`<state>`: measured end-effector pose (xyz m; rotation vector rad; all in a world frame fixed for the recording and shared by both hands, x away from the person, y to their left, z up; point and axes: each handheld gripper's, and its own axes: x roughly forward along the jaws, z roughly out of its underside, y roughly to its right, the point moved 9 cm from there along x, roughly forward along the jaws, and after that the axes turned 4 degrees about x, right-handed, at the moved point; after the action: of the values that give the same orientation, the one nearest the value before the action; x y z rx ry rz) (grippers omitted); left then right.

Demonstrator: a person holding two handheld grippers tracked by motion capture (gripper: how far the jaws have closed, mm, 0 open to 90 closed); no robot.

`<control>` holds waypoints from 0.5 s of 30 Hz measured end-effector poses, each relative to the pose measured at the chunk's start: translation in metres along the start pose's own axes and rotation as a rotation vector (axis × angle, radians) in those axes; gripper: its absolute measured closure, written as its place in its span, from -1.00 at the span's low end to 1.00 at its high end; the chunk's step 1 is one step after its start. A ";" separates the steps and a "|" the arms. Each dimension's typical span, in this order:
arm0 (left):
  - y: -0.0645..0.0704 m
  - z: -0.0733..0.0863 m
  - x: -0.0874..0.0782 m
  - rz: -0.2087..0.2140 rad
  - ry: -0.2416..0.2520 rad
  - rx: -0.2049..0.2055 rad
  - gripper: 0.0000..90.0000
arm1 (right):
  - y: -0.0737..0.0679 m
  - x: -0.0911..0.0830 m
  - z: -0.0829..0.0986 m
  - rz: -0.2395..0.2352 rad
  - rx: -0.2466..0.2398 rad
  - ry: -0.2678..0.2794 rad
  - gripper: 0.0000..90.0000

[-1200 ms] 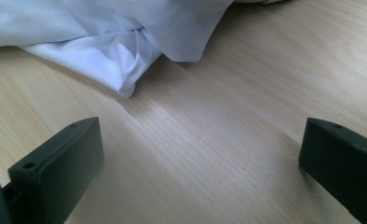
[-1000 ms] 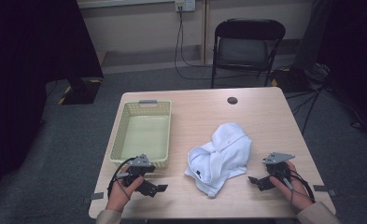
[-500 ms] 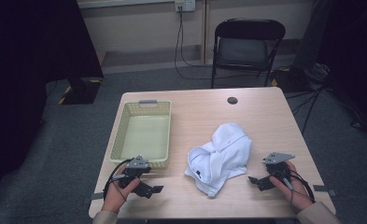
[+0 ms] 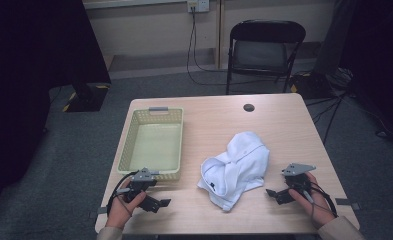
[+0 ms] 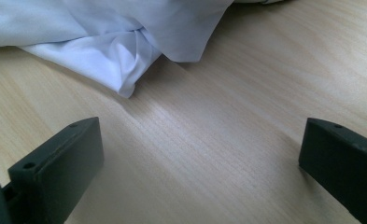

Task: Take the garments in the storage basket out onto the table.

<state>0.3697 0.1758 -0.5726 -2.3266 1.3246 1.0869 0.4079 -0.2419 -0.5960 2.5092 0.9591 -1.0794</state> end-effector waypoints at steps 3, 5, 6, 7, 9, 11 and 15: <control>-0.001 0.005 0.001 -0.011 -0.021 0.007 -0.94 | 0.000 0.000 0.000 0.000 0.000 0.000 -1.00; -0.002 0.007 0.003 -0.015 -0.031 0.012 -0.94 | 0.000 0.000 0.000 0.000 0.000 0.000 -1.00; -0.002 0.008 0.004 -0.018 -0.040 0.018 -0.94 | 0.000 0.000 0.000 0.000 0.000 0.000 -1.00; -0.002 0.010 0.005 -0.020 -0.050 0.028 -0.94 | 0.000 0.000 0.000 0.000 0.000 0.000 -1.00; -0.001 0.013 0.007 -0.026 -0.069 0.038 -0.94 | 0.000 0.000 0.000 0.000 0.000 0.000 -1.00; -0.002 0.016 0.009 -0.032 -0.092 0.049 -0.94 | 0.000 0.000 0.000 0.000 0.000 0.000 -1.00; -0.003 0.021 0.013 -0.063 -0.120 0.078 -0.96 | 0.000 0.000 0.000 0.000 0.000 0.000 -1.00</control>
<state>0.3665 0.1806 -0.5967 -2.1956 1.2197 1.1157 0.4079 -0.2418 -0.5960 2.5092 0.9592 -1.0795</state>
